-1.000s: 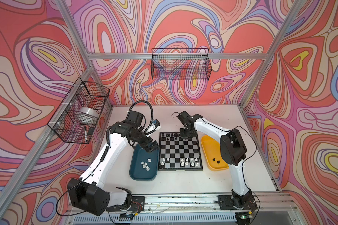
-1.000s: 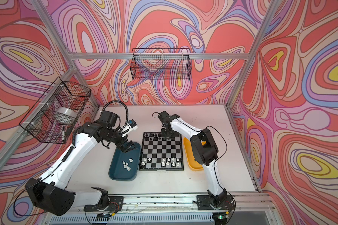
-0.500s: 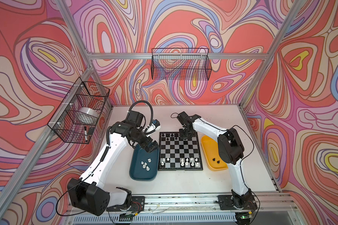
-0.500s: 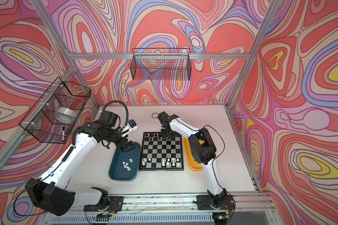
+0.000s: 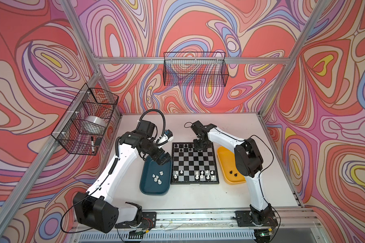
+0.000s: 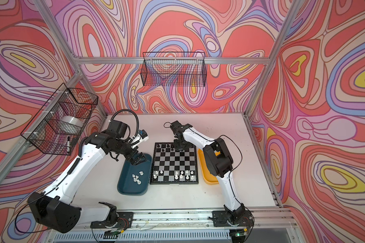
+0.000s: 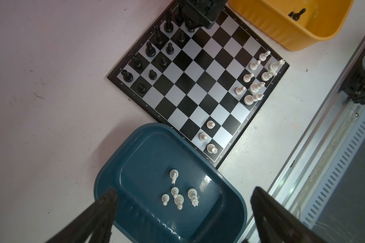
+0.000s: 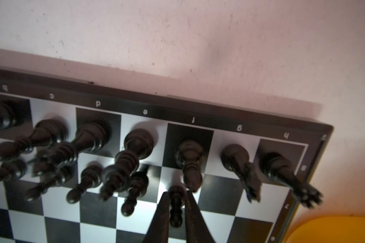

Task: Set up the chess pieces on the board
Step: 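Position the black pawn over the empty square in the second row, then lower the black pawn onto the second-row square and open the right gripper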

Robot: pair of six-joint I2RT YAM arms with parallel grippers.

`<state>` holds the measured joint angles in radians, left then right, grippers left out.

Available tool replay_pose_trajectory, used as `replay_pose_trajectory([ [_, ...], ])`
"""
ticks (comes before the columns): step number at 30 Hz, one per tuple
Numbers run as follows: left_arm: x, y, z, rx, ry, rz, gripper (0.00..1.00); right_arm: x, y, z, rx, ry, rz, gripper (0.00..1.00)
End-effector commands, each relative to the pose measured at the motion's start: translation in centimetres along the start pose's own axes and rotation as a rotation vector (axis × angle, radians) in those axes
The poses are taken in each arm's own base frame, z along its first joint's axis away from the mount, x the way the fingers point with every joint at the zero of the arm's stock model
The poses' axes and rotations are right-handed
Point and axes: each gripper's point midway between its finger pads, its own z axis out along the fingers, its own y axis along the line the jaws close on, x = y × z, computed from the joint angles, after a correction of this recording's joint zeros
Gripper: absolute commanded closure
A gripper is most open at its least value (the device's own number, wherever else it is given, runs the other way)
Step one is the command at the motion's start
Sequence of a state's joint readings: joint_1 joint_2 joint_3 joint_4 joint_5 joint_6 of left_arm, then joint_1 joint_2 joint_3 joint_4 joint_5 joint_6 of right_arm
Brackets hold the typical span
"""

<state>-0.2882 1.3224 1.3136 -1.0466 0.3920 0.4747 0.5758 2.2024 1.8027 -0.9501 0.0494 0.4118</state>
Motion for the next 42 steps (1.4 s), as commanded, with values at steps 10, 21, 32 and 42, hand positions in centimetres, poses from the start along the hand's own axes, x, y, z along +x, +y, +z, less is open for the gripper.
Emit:
replay_pose_trajectory([
  [10, 0.1, -0.3, -0.3, 0.002, -0.006, 0.012, 0.01, -0.8, 0.2, -0.8, 0.010, -0.030, -0.009, 0.81],
  [21, 0.0, -0.3, -0.4, -0.001, -0.010, 0.012, 0.01, -0.9, 0.3, -1.9, -0.004, -0.044, -0.008, 0.78],
  [32, 0.0, -0.4, -0.6, -0.003, -0.012, 0.012, 0.01, -1.1, 0.4, -2.9, -0.014, -0.062, -0.005, 0.78],
  [42, -0.2, -0.3, -0.7, -0.006, -0.015, 0.013, 0.01, -1.2, 0.5, -3.9, -0.029, -0.077, -0.003, 0.77],
])
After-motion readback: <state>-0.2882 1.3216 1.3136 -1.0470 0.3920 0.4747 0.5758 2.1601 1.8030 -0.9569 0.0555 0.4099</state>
